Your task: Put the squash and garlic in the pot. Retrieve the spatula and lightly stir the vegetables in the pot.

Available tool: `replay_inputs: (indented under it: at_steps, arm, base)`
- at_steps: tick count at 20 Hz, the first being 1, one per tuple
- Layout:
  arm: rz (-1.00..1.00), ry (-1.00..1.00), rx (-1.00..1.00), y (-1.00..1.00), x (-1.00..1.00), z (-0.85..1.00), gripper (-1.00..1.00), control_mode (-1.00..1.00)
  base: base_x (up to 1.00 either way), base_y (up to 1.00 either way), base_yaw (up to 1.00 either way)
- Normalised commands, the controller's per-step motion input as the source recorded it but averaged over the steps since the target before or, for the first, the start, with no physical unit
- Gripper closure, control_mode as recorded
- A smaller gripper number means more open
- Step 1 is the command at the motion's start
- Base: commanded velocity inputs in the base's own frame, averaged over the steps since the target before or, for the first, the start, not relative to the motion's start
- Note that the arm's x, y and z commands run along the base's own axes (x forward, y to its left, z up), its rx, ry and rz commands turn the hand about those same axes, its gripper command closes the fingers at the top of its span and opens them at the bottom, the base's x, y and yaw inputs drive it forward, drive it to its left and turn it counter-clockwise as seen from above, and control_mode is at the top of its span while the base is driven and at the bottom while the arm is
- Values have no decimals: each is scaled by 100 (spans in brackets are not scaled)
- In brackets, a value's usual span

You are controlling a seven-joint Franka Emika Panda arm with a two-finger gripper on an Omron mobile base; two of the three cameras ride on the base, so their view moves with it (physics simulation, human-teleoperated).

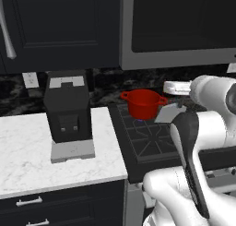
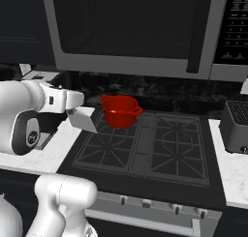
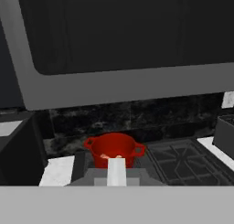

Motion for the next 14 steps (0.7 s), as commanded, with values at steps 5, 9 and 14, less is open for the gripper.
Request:
replay_inputs:
  at_steps: [5,9,14]
  arm:
    - [4,-19,28,-81,13,-22,100,-100]
    - [4,-9,35,-60,41,0,100,-100]
    - [3,-3,24,-15,49,-23,100,-100]
  base:
    - [0,0,0]
    - [0,0,0]
    - [0,0,0]
